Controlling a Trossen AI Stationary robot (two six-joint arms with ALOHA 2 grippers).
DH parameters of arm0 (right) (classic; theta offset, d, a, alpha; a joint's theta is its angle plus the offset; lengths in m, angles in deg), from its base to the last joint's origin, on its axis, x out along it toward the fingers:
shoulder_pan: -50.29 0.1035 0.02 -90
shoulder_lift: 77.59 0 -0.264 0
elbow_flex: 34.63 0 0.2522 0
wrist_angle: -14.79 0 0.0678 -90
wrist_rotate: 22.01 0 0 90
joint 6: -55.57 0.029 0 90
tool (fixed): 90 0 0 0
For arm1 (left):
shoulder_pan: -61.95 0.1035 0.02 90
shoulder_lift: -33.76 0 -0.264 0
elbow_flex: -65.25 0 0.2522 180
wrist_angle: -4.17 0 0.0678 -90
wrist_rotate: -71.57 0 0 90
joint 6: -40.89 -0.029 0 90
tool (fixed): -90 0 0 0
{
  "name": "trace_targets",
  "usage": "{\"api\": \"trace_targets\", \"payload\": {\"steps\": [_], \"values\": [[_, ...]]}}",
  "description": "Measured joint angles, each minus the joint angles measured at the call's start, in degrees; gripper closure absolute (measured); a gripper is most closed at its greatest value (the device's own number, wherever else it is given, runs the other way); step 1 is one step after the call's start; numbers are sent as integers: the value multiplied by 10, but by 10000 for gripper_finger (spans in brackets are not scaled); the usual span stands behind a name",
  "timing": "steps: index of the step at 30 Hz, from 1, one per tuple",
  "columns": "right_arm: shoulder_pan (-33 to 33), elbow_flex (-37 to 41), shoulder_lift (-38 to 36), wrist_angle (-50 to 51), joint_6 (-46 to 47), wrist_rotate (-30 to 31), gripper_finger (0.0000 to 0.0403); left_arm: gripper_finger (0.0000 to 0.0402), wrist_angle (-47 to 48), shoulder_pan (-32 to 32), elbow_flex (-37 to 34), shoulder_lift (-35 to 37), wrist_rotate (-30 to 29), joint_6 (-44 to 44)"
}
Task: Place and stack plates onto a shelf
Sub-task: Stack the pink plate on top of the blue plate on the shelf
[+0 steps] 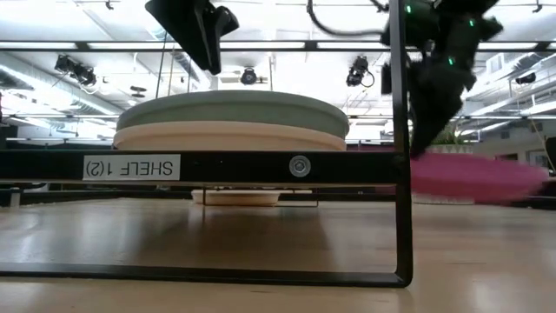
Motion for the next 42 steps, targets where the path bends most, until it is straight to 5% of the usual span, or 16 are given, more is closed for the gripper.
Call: {"api": "trace_targets", "payload": {"steps": [5, 13, 22, 29, 35, 42], "values": [[-1, -78, -7, 88, 1, 9, 389, 285, -24, -23, 0, 0, -50, -84], [-20, -165, -8, 122, -23, -49, 389, 274, -144, -50, 0, -2, -122, -346], [-42, -176, -8, 74, -28, -111, 384, 210, -216, -45, -1, -19, -129, -520], [-42, -176, -8, 51, -28, -131, 385, 206, -284, -37, 0, -52, -158, -637], [-43, -176, -7, 38, -29, -158, 384, 237, -300, -35, 0, -67, -165, -675], [-43, -176, -7, 26, -37, -158, 372, 350, -307, -36, 0, -67, -165, -631]]}}
